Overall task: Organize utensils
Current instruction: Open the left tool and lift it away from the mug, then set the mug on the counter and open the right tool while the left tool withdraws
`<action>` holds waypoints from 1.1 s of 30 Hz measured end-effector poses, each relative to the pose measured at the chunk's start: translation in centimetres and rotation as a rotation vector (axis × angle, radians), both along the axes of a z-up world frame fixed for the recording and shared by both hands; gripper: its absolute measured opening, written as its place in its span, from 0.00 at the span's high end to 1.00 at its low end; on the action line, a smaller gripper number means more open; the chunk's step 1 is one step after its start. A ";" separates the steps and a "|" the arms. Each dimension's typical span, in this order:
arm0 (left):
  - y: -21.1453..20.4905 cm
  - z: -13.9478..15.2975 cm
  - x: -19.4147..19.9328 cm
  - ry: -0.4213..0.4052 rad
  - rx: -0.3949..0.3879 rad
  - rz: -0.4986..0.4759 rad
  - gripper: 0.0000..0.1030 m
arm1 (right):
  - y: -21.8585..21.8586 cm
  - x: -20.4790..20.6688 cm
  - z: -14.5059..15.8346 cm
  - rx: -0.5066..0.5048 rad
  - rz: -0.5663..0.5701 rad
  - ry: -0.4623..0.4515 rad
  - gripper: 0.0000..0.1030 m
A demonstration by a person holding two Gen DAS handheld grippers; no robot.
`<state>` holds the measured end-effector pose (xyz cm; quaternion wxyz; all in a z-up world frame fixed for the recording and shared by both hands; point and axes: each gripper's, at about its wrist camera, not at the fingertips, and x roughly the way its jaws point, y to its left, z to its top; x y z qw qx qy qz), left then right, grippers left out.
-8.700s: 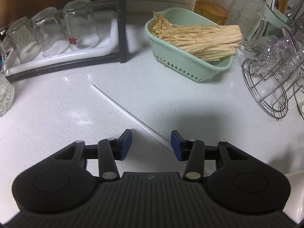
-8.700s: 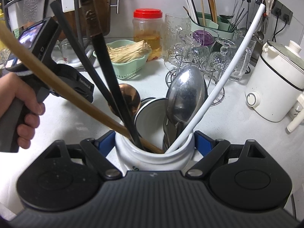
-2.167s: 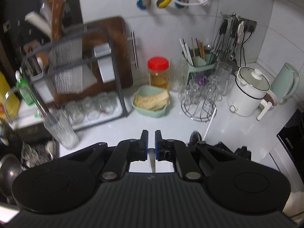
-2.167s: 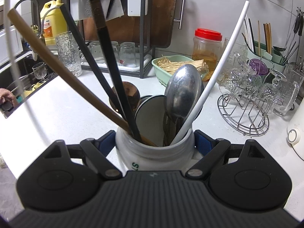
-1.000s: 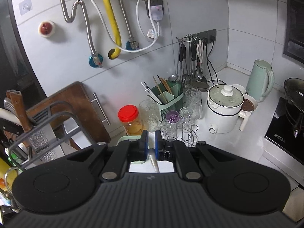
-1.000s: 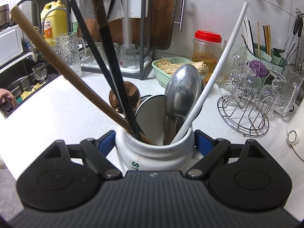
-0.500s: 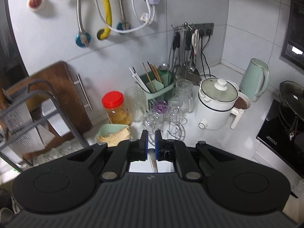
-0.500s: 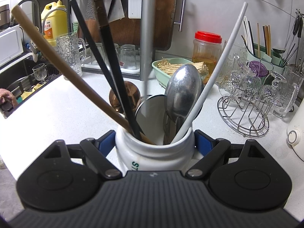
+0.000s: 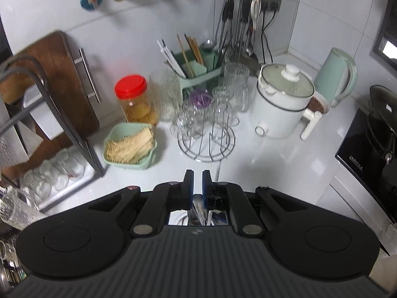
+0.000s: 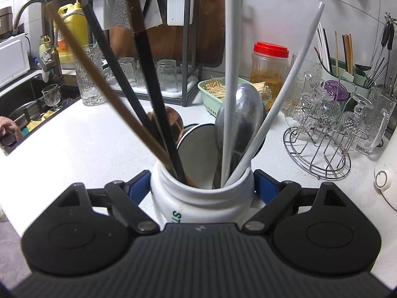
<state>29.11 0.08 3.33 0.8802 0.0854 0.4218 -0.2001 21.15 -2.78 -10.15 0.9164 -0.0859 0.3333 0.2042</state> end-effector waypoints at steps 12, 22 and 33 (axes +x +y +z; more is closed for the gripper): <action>0.4 -3.9 1.0 0.094 -0.010 0.042 0.91 | 0.0 0.1 0.0 -0.006 0.009 0.003 0.12; 2.6 -1.5 -2.4 -0.013 -0.088 0.142 0.31 | -0.2 0.6 0.1 -0.012 0.035 0.028 0.00; 6.9 1.6 -8.9 -0.149 -0.206 0.378 0.09 | -3.1 -0.7 5.0 0.073 0.022 0.050 0.00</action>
